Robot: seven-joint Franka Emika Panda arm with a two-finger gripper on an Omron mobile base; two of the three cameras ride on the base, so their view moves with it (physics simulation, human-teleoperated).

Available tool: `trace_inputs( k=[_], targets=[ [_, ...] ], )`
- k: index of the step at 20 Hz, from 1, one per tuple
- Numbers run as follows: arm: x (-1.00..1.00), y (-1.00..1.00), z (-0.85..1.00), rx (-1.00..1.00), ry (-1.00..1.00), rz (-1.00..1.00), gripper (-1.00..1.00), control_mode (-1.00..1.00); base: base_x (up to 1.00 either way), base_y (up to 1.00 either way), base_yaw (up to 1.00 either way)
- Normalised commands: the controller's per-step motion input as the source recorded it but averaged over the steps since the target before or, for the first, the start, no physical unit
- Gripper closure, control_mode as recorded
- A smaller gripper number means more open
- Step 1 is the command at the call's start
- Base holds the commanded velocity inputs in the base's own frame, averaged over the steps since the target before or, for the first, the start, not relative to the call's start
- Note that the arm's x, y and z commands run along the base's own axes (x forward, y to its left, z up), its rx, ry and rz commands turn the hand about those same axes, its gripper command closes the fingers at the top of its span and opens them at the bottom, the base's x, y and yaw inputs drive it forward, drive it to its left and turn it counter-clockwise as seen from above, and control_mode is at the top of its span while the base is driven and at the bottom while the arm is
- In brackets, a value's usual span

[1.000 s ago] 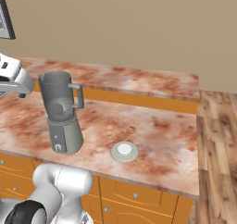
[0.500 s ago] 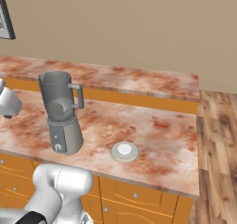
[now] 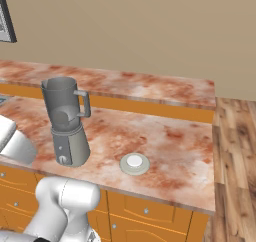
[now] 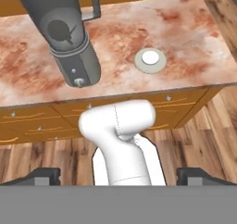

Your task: Grab the lemon and onion from the fridge, place them in the blender, close the lid, and turn on the blender to create a marinade.

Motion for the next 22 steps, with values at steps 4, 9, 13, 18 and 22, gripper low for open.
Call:
trace_inputs(
  k=[4, 9, 13, 18, 22],
  targets=[
    [0.26, -0.71, -0.19, 0.00, 0.00, -0.10, -1.00, -1.00, 0.00, 0.00, 0.00],
    [0.88, -0.43, -0.29, 0.00, -0.01, 0.03, -1.00, -1.00, 0.00, 0.00, 0.00],
    [0.08, -0.21, -0.03, 0.00, 0.00, 0.04, -1.00, -1.00, 0.00, 0.00, 0.00],
    [-0.04, 0.00, -0.02, 0.00, 0.02, 0.00, -1.00, 1.00, -0.29, -0.09, 0.00],
    [0.00, 0.00, 0.00, 0.00, 0.00, 0.00, -1.00, 1.00, -0.41, -0.75, -0.02]
  ],
)
